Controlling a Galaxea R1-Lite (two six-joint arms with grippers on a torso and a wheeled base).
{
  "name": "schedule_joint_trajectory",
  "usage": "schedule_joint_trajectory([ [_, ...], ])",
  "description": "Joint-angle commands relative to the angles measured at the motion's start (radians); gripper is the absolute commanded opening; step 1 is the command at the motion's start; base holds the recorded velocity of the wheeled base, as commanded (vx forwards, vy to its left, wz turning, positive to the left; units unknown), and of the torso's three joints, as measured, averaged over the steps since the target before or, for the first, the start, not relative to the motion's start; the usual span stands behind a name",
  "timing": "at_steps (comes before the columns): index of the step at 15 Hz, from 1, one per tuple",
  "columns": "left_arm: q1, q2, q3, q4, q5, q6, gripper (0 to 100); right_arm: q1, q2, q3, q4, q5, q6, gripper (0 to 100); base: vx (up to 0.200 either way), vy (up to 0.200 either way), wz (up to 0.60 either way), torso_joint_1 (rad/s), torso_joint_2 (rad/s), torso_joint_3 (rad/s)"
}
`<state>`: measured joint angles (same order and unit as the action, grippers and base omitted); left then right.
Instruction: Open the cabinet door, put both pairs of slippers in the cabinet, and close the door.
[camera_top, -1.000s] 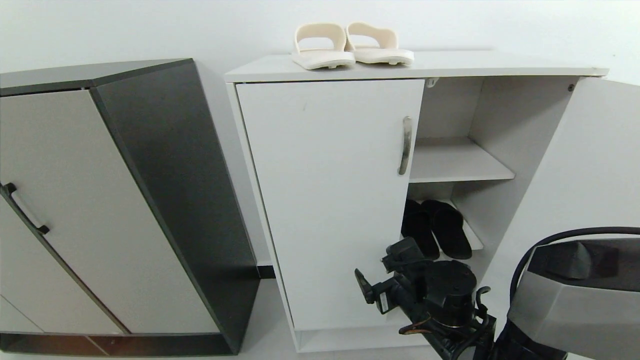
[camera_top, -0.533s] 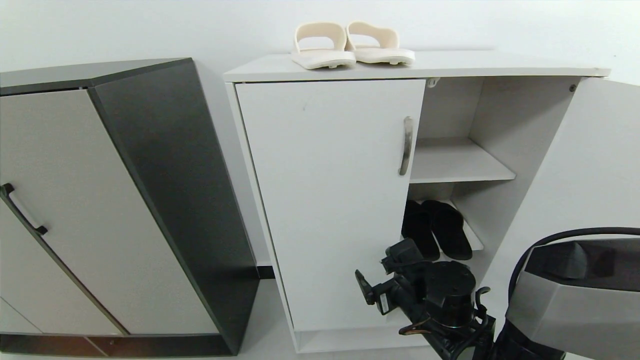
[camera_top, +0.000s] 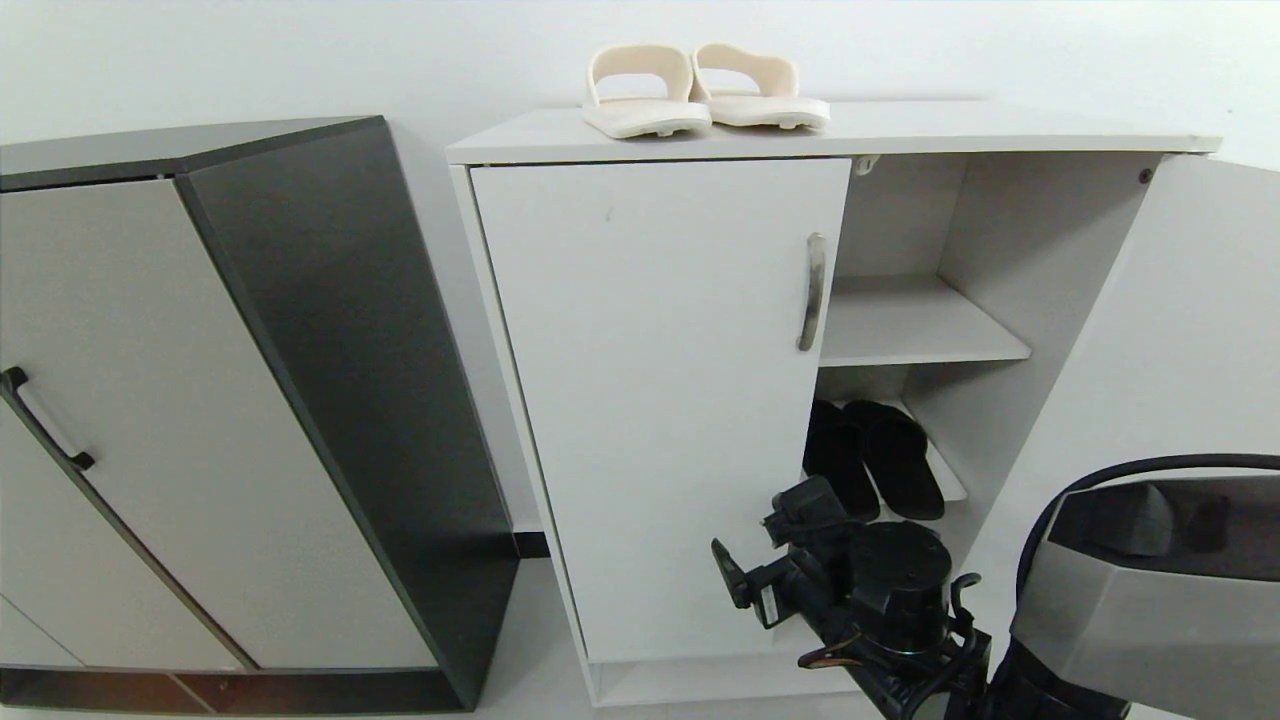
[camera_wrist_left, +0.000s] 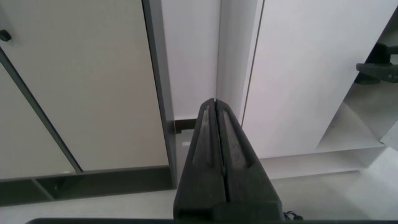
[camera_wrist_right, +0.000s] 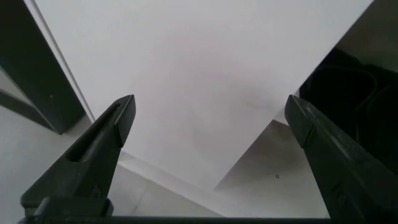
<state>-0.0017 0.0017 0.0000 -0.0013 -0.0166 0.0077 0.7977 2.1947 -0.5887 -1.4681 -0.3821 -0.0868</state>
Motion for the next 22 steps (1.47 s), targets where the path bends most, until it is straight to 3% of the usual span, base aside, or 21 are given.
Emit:
schedule_joint_trajectory([
  [1,0.000,0.000,0.000,0.000,0.000,0.000,0,0.000,0.004,0.001,0.000,0.000,-0.001,100,0.000,0.000,0.00,0.000,0.00,0.000],
  [9,0.000,0.000,0.000,0.000,0.000,-0.002,0,0.002,0.004,0.015,-0.009,0.000,-0.014,100,0.000,0.000,0.00,0.044,-0.37,-0.333],
  [22,0.000,0.000,0.000,0.000,0.000,-0.002,0,0.002,0.004,0.015,-0.014,0.002,-0.014,100,0.000,0.000,0.00,0.157,-0.47,-0.324],
])
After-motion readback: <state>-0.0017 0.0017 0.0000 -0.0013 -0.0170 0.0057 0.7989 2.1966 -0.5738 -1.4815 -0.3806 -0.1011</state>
